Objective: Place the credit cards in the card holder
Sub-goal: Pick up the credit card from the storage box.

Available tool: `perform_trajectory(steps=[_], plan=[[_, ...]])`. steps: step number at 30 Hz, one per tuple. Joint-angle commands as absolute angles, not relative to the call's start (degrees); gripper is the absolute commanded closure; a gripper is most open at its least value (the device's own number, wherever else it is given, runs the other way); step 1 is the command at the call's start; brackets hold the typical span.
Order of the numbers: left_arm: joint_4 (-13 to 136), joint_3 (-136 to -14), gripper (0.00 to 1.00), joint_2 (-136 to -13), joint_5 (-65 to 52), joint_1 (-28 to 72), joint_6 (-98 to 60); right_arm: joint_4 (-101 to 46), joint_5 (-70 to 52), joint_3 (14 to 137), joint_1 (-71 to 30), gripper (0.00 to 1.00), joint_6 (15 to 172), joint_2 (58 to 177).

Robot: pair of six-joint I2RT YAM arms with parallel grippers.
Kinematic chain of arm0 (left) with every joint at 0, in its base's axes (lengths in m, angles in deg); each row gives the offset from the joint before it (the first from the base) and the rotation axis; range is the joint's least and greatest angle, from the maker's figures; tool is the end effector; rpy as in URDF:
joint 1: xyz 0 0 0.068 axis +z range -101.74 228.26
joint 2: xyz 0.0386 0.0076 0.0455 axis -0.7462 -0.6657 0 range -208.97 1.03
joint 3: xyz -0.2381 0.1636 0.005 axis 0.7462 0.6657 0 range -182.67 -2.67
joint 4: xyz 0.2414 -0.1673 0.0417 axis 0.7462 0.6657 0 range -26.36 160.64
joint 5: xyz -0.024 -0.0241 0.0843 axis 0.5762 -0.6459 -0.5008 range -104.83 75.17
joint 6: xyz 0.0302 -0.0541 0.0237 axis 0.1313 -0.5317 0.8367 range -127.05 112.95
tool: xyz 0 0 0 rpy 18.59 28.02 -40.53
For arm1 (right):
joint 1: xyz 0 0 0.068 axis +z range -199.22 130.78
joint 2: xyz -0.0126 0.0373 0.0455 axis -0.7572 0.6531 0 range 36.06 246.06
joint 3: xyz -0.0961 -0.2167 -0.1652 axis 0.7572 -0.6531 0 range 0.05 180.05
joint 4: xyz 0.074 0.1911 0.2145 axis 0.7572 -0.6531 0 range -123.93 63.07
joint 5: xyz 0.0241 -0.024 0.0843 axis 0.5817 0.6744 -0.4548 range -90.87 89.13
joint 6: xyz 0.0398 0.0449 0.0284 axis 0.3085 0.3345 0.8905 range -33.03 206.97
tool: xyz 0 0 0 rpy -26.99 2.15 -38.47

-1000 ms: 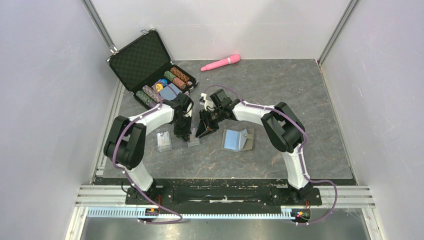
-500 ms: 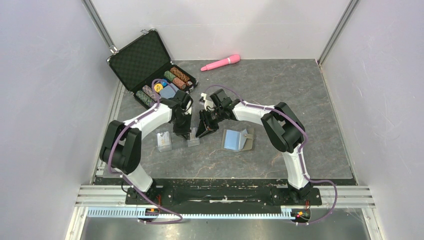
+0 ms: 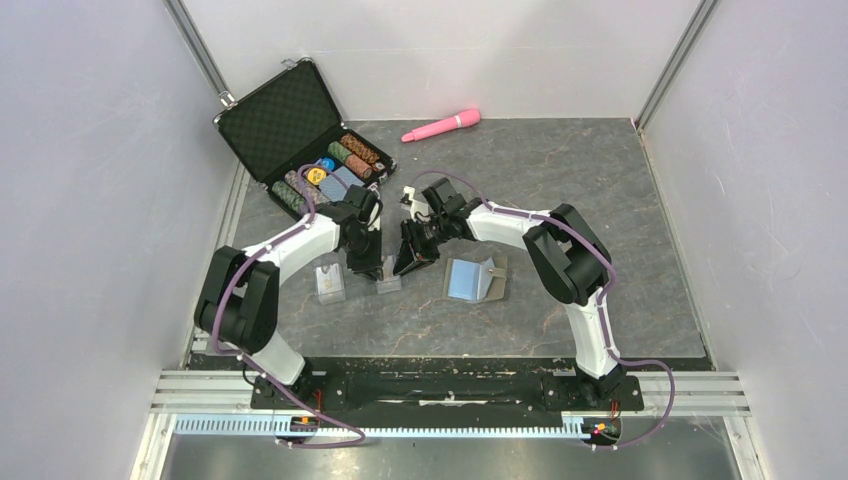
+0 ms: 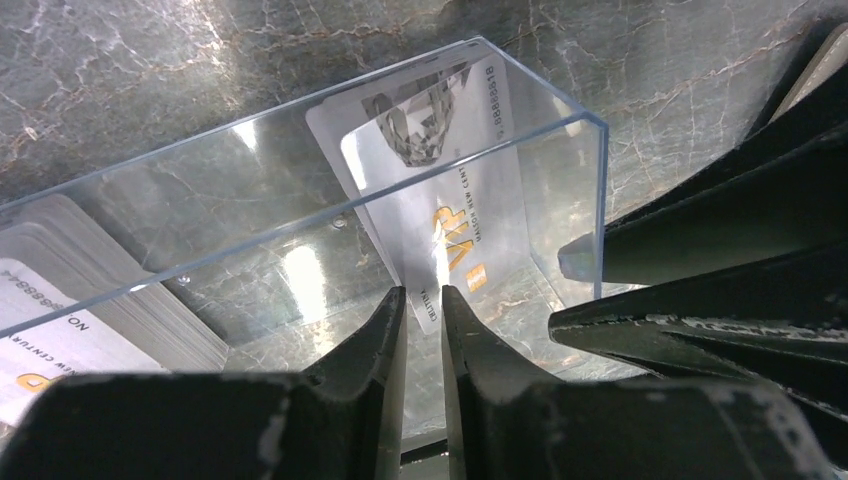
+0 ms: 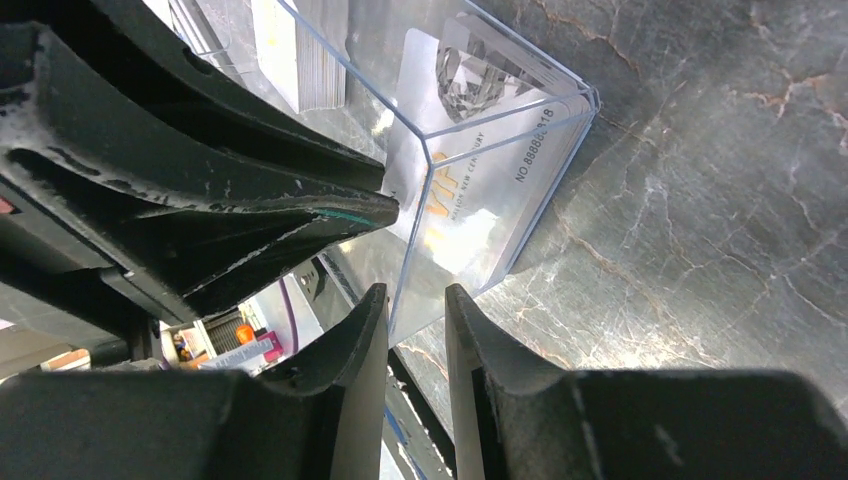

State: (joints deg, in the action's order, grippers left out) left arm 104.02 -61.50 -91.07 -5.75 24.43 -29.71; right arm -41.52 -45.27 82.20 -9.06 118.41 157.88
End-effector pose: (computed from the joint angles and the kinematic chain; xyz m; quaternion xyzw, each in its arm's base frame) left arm 0.3027 -0.1429 0.1685 0.0214 0.9866 -0.1280 0.0994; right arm 0.3498 0.3433 0.1274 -0.1826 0.8698 0.4579 0.0201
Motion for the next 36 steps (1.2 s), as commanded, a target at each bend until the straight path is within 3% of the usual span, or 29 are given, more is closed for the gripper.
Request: perform_trajectory(steps=[1, 20, 26, 28, 31, 36], plan=[[94.2, -60.7, 0.76, -88.2, 0.1, 23.5, -34.7, -41.9, -45.6, 81.0, -8.3, 0.73, 116.1, 156.9], [93.4, -59.7, 0.72, -88.8, -1.0, 23.6, -35.6, -42.0, -45.7, 81.0, -8.4, 0.73, 116.0, 157.1], [93.2, -58.3, 0.95, -88.9, -2.7, 23.6, -35.5, -42.0, -45.4, 81.2, -8.7, 0.73, 115.8, 156.6], [94.1, -58.8, 0.98, -88.2, -3.4, 23.6, -35.1, -41.8, -45.0, 81.3, -9.0, 0.72, 115.5, 155.9], [95.9, -60.1, 0.98, -85.6, -3.9, 23.5, -34.5, -41.5, -43.6, 81.5, -9.9, 0.64, 114.6, 153.2], [98.6, -62.8, 0.98, -78.6, -3.5, 23.5, -33.3, -39.9, -40.5, 78.9, -13.2, 0.4, 112.8, 144.9]])
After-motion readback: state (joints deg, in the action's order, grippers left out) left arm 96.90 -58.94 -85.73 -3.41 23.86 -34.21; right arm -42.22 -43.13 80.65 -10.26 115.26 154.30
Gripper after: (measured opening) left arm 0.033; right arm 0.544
